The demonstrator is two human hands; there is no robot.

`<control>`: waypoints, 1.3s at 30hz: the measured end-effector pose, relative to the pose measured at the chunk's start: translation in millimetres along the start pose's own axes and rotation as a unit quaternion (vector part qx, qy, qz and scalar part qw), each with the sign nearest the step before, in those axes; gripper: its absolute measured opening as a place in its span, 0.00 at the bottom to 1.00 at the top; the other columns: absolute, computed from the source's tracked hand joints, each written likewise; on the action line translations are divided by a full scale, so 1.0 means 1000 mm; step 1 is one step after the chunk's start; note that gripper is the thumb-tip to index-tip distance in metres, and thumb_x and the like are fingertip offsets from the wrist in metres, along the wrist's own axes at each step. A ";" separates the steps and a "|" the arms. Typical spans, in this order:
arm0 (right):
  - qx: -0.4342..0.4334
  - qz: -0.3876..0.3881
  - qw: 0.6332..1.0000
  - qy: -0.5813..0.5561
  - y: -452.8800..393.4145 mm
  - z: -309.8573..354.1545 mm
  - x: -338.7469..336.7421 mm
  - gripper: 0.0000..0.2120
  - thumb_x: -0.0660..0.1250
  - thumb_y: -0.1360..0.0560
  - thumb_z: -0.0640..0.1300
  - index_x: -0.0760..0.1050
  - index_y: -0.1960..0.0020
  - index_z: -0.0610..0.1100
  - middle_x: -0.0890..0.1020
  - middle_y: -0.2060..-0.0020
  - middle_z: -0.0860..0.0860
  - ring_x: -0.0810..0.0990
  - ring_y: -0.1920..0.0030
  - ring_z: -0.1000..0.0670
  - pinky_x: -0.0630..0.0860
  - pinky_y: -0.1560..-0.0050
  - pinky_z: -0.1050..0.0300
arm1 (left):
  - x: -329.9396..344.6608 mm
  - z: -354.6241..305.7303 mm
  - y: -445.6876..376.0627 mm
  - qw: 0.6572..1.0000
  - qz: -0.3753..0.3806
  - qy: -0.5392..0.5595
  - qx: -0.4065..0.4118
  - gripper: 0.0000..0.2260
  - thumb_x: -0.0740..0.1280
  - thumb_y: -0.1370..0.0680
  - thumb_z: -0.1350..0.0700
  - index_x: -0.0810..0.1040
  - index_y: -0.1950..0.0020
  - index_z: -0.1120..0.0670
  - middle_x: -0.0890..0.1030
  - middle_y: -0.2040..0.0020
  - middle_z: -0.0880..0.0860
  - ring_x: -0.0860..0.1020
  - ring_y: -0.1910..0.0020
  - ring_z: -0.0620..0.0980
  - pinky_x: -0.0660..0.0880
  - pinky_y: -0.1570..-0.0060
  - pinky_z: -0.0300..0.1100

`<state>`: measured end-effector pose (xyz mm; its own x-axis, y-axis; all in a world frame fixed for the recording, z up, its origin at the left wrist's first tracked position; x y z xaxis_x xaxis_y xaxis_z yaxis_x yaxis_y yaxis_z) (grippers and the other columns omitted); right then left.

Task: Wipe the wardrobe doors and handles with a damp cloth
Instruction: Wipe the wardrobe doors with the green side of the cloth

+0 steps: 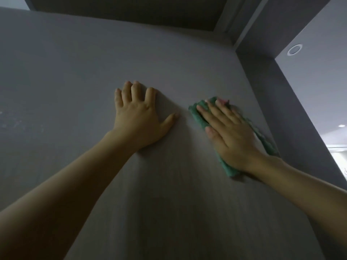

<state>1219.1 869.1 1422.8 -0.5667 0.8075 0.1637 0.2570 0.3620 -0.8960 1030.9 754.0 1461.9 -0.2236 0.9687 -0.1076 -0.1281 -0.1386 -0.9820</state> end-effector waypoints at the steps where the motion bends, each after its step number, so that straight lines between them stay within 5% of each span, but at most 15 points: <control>1: -0.021 0.008 1.000 -0.001 0.001 -0.007 -0.004 0.24 0.49 0.19 0.50 0.66 0.28 0.40 0.70 0.30 0.44 0.66 0.29 0.44 0.58 0.29 0.48 | 0.001 0.000 -0.001 1.000 0.001 -0.002 0.002 0.39 0.53 0.28 0.29 0.57 0.25 0.53 0.54 0.25 0.59 0.46 0.24 0.62 0.41 0.26 0.59; 4: 0.038 0.005 0.998 0.052 -0.024 -0.041 -0.008 0.30 0.42 0.18 0.55 0.66 0.29 0.36 0.70 0.31 0.39 0.67 0.30 0.39 0.61 0.29 0.45 | 0.000 0.000 -0.002 1.000 0.003 0.003 0.002 0.40 0.54 0.28 0.29 0.56 0.25 0.52 0.54 0.24 0.59 0.45 0.24 0.62 0.40 0.26 0.59; 8: 0.183 0.098 0.978 0.030 -0.036 -0.043 -0.007 0.33 0.40 0.24 0.56 0.55 0.23 0.42 0.57 0.24 0.46 0.52 0.23 0.46 0.46 0.25 0.50 | -0.002 0.002 0.001 1.000 0.021 0.014 0.013 0.44 0.50 0.31 0.26 0.54 0.24 0.53 0.51 0.23 0.60 0.43 0.23 0.62 0.38 0.26 0.59; 11: 0.066 0.001 0.997 0.027 -0.003 -0.005 -0.008 0.28 0.47 0.21 0.52 0.66 0.29 0.37 0.69 0.30 0.40 0.65 0.28 0.39 0.59 0.28 0.43 | -0.003 0.001 0.003 1.000 0.025 0.008 0.007 0.48 0.47 0.35 0.24 0.54 0.24 0.53 0.51 0.23 0.61 0.43 0.23 0.62 0.38 0.26 0.59; 15: -0.007 0.028 1.000 -0.005 0.018 0.003 -0.011 0.25 0.49 0.20 0.50 0.63 0.26 0.42 0.67 0.28 0.45 0.62 0.27 0.44 0.56 0.28 0.46 | -0.005 -0.001 0.002 0.999 0.032 -0.004 0.002 0.47 0.49 0.34 0.24 0.53 0.23 0.53 0.50 0.23 0.61 0.42 0.23 0.62 0.38 0.26 0.60; 21: 0.189 0.087 0.978 0.013 -0.019 -0.014 -0.008 0.31 0.40 0.23 0.55 0.53 0.23 0.45 0.56 0.23 0.47 0.51 0.23 0.46 0.46 0.24 0.49 | -0.012 0.000 0.017 0.999 0.038 0.016 0.004 0.38 0.51 0.26 0.28 0.54 0.22 0.49 0.50 0.22 0.58 0.44 0.23 0.59 0.40 0.26 0.60; 24: 0.093 0.020 0.995 0.013 0.015 0.019 -0.011 0.27 0.46 0.20 0.53 0.62 0.26 0.43 0.65 0.27 0.44 0.60 0.26 0.42 0.54 0.27 0.45 | -0.011 -0.007 0.028 1.000 0.011 0.008 0.009 0.34 0.51 0.25 0.30 0.57 0.24 0.45 0.55 0.24 0.57 0.50 0.24 0.59 0.47 0.27 0.58; 27: 0.008 0.032 0.999 -0.006 0.040 0.024 -0.011 0.24 0.49 0.20 0.51 0.63 0.26 0.45 0.67 0.28 0.46 0.62 0.27 0.45 0.55 0.28 0.47 | -0.006 -0.008 0.034 0.999 0.028 -0.020 0.027 0.33 0.54 0.24 0.32 0.55 0.23 0.45 0.54 0.24 0.56 0.49 0.24 0.60 0.47 0.27 0.58; 29: 0.006 0.018 1.000 0.006 0.030 0.006 -0.011 0.24 0.49 0.20 0.50 0.63 0.26 0.43 0.69 0.29 0.45 0.65 0.28 0.43 0.58 0.29 0.46 | -0.005 -0.006 0.034 0.999 0.028 -0.018 0.032 0.34 0.53 0.25 0.31 0.54 0.23 0.44 0.53 0.23 0.56 0.47 0.24 0.60 0.45 0.27 0.58; 34: 0.176 0.061 0.983 0.009 0.009 -0.008 -0.011 0.31 0.41 0.23 0.56 0.58 0.24 0.44 0.62 0.25 0.46 0.57 0.24 0.43 0.52 0.25 0.44 | -0.005 -0.005 0.034 0.999 0.032 -0.010 0.033 0.38 0.48 0.31 0.30 0.56 0.24 0.44 0.54 0.24 0.57 0.48 0.24 0.61 0.46 0.28 0.59; 36: 0.134 0.026 0.990 0.025 0.027 0.021 -0.015 0.28 0.46 0.21 0.53 0.65 0.27 0.40 0.68 0.29 0.42 0.63 0.27 0.39 0.57 0.28 0.41 | -0.004 -0.005 0.034 0.999 0.028 -0.011 0.033 0.36 0.51 0.28 0.29 0.56 0.24 0.44 0.54 0.24 0.57 0.49 0.25 0.61 0.47 0.28 0.60; 39: 0.031 0.050 0.998 -0.007 0.067 0.052 -0.022 0.25 0.49 0.19 0.51 0.61 0.25 0.44 0.64 0.27 0.47 0.59 0.25 0.44 0.54 0.26 0.44 | -0.002 -0.005 0.035 0.999 0.013 -0.004 0.035 0.34 0.55 0.25 0.31 0.56 0.23 0.45 0.55 0.24 0.57 0.49 0.25 0.61 0.47 0.28 0.59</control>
<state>1207.9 851.2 1337.1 -0.5505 0.8322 0.0662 0.2651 0.2495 -0.9314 1031.2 748.6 1426.8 -0.2349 0.9630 -0.1318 -0.1891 -0.1783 -0.9656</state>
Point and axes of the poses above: each hand's wrist, its own y-axis away from the middle knuckle, its own x-axis out of the palm, z = x × y, the point moved 1 cm from there along -y, towards the middle knuckle
